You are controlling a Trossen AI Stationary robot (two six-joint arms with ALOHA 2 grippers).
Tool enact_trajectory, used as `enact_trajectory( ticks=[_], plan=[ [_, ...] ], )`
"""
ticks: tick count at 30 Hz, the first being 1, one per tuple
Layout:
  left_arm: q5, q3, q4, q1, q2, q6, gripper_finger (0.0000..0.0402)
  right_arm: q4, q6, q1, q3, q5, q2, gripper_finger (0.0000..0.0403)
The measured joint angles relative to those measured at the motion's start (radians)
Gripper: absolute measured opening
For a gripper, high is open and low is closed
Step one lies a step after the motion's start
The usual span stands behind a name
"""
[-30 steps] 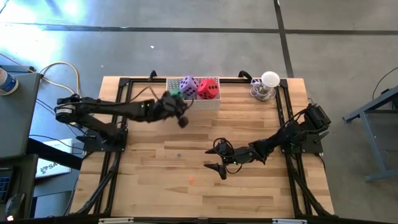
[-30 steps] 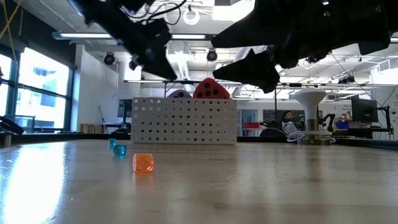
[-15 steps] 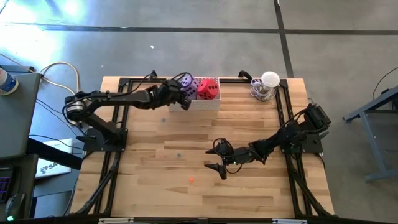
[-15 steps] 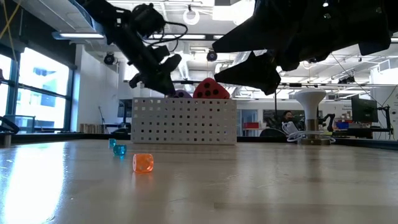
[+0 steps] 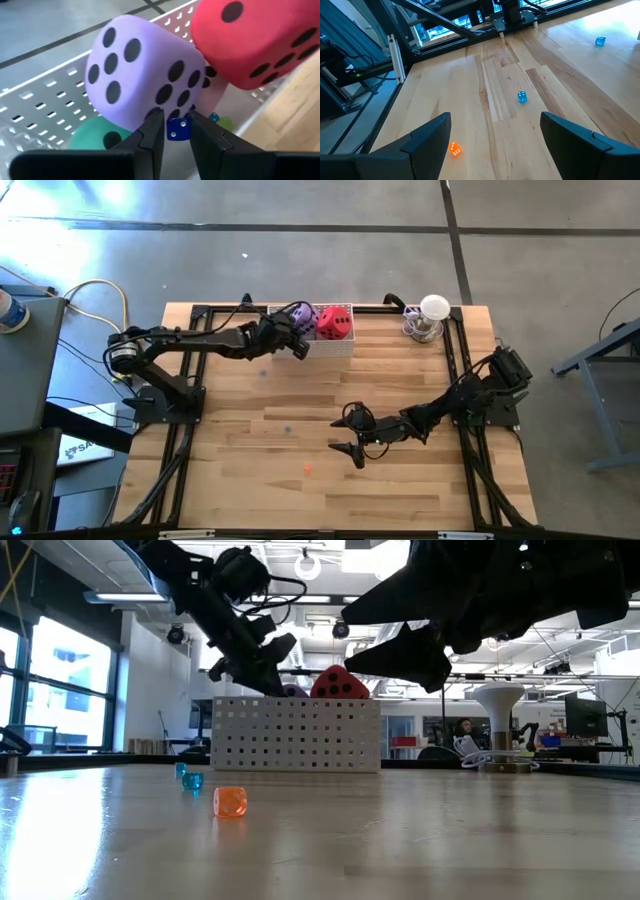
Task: Pick & Place Dice
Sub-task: Put the small dark blue dice into the white basket
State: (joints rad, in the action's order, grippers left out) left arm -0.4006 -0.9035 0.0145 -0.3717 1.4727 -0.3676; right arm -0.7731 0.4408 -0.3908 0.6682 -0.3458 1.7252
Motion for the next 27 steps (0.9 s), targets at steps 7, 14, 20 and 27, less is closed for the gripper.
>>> enact_trajectory(
  ticks=[7,14,20,27],
  plan=[
    [-0.003,0.0,0.0,0.022,0.0,0.002,0.0149,0.0,0.0,0.0,0.0,0.0,0.0,0.03],
    [-0.025,0.0,0.005,0.021,-0.001,0.003,0.0203,0.0,0.0,0.0,0.0,0.0,0.0,0.03],
    [-0.025,0.0,0.015,0.026,-0.001,0.002,0.0209,0.0,0.0,0.0,0.0,0.0,0.0,0.03],
    [-0.03,-0.002,0.064,0.065,-0.001,0.0,0.0209,0.0,0.0,0.0,0.0,0.0,0.0,0.03]
  ],
)
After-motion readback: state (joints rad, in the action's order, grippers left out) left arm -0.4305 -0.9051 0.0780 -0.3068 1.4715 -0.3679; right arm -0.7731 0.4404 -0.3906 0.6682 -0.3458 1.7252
